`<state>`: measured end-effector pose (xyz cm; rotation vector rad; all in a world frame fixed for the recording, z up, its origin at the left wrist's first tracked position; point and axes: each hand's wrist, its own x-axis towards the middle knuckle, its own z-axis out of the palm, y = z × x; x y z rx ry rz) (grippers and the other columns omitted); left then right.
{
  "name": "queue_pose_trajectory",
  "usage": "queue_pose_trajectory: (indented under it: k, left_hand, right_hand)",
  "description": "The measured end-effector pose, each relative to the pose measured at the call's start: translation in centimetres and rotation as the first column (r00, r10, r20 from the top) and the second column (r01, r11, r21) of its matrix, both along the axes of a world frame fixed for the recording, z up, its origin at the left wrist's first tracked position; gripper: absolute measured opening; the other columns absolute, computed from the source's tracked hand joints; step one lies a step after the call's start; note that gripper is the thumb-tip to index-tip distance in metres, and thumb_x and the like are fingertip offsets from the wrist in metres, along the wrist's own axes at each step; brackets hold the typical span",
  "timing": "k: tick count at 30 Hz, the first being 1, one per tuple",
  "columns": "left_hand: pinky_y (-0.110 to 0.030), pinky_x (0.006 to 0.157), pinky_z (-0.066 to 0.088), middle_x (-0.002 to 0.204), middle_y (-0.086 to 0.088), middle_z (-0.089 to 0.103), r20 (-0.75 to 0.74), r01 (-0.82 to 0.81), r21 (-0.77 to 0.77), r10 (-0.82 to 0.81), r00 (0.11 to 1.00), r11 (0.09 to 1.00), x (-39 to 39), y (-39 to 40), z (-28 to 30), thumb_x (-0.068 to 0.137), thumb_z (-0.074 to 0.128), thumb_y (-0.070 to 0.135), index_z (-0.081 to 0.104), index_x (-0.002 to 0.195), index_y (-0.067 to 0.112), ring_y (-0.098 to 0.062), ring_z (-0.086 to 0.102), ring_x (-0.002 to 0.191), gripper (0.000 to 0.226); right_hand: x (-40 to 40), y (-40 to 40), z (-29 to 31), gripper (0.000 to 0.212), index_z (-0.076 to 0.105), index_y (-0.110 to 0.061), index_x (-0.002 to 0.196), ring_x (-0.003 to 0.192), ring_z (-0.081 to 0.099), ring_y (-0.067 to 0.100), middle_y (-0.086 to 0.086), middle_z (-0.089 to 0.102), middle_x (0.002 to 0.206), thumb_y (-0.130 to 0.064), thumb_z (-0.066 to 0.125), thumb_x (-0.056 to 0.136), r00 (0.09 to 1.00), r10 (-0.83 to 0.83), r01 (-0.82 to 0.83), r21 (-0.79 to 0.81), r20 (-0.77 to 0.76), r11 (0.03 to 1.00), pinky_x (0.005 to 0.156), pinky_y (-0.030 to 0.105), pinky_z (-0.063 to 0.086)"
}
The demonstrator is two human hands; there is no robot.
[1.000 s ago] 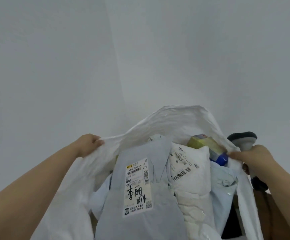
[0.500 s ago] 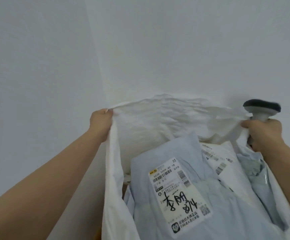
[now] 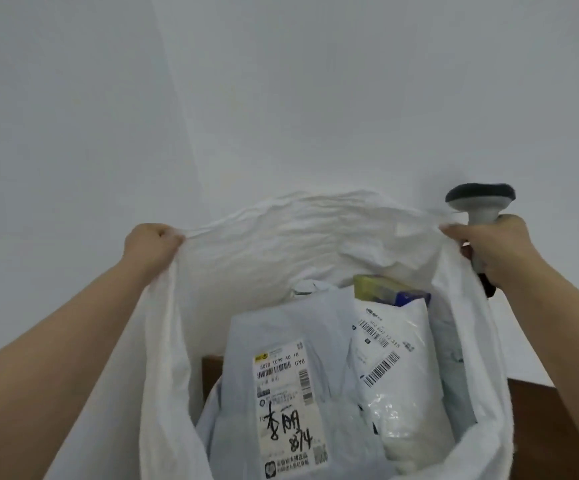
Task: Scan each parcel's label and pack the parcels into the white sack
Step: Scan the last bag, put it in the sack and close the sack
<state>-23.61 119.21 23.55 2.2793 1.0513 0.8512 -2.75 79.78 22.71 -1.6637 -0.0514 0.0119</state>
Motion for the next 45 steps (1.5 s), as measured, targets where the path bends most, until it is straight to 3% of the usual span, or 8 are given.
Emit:
queue_pose_trajectory:
  k: [3,8,14,19,25,38,42,45]
  left_hand:
    - [-0.038,0.105,0.039,0.136,-0.020,0.054,-0.163,-0.006,0.082,0.019,0.987,0.997,-0.9,-2.6,0.2,0.090,0.067,0.029,0.055,0.134,0.007,-0.035,0.049,0.127,0.051]
    - [-0.039,0.117,0.025,0.149,-0.009,0.038,-0.226,0.368,0.245,-0.316,0.921,0.897,-2.5,-11.9,-0.1,0.081,0.071,0.050,0.041,0.145,0.024,-0.024,0.030,0.141,0.076]
    - [-0.038,0.121,0.007,0.162,0.001,0.008,-0.483,0.806,-0.086,-0.732,0.480,0.585,-2.0,-23.5,-3.2,0.079,0.074,0.048,0.038,0.144,0.043,-0.015,-0.001,0.150,0.074]
    - [-0.070,0.109,-0.002,0.161,0.012,-0.019,-0.800,0.808,-0.167,-0.557,0.224,0.565,-0.4,-25.8,-7.4,0.079,0.074,0.049,0.028,0.144,0.054,-0.021,-0.030,0.144,0.080]
    - [-0.077,0.106,0.014,0.159,0.010,-0.025,-0.830,0.646,0.090,-0.302,0.470,0.758,4.1,-19.8,-8.2,0.082,0.068,0.035,0.014,0.150,0.046,-0.028,-0.027,0.145,0.088]
    - [-0.032,0.110,0.032,0.147,-0.005,0.046,-0.442,0.486,-0.330,-0.587,0.678,0.809,6.8,-17.1,-7.9,0.090,0.063,0.042,0.045,0.145,0.026,-0.024,0.045,0.133,0.060]
    - [-0.037,0.107,0.034,0.140,-0.012,0.051,-0.250,0.231,0.256,-0.167,0.954,0.939,1.6,-14.1,-3.3,0.091,0.062,0.035,0.051,0.138,0.013,-0.028,0.042,0.133,0.053]
    - [-0.052,0.108,0.029,0.154,-0.017,0.025,-0.473,-0.094,0.354,0.265,0.841,0.931,-3.1,-11.7,-2.6,0.083,0.067,0.051,0.020,0.151,0.012,-0.036,0.022,0.143,0.092]
  right_hand:
    - [-0.8,-1.2,0.4,0.032,0.049,-0.008,0.069,0.051,0.045,0.021,0.010,0.049,0.062,-0.010,0.077,0.082,0.998,0.061,-0.059,-0.055,0.032,0.997,0.052,0.029,0.040]
    - [-2.9,-3.1,-0.7,0.039,0.055,-0.004,0.090,0.052,0.048,0.021,0.010,0.050,0.067,-0.025,0.085,0.076,0.992,0.125,-0.122,-0.076,0.024,0.990,0.051,0.030,0.043]
    - [-5.7,-4.4,-2.8,0.049,0.054,-0.004,0.077,0.051,0.053,0.022,0.014,0.056,0.065,-0.041,0.086,0.071,0.983,0.183,-0.177,-0.272,-0.004,0.946,0.052,0.031,0.046]
    - [-5.9,-5.0,-4.2,0.024,0.054,0.002,0.089,0.054,0.051,0.025,0.016,0.053,0.072,-0.007,0.075,0.082,0.942,0.301,-0.336,-0.394,-0.151,0.855,0.046,0.028,0.038]
    - [-4.2,-6.6,-3.2,0.016,0.058,0.006,0.093,0.059,0.053,0.028,0.018,0.054,0.076,-0.002,0.067,0.083,0.966,0.252,-0.255,-0.322,-0.050,0.912,0.051,0.029,0.042]
    - [-4.2,-5.5,-4.7,0.041,0.058,0.000,0.091,0.062,0.055,0.027,0.017,0.057,0.076,-0.026,0.085,0.074,0.955,0.281,-0.294,-0.203,-0.092,0.934,0.059,0.036,0.051]
    - [-4.6,-5.4,-4.8,0.047,0.057,0.001,0.096,0.060,0.054,0.026,0.017,0.058,0.076,-0.028,0.086,0.073,0.955,0.277,-0.293,-0.199,-0.103,0.935,0.057,0.035,0.048]
    - [-4.9,-5.2,-4.8,0.040,0.056,0.001,0.098,0.062,0.053,0.028,0.020,0.057,0.081,-0.019,0.083,0.077,0.949,0.286,-0.308,-0.190,-0.134,0.932,0.058,0.035,0.047]
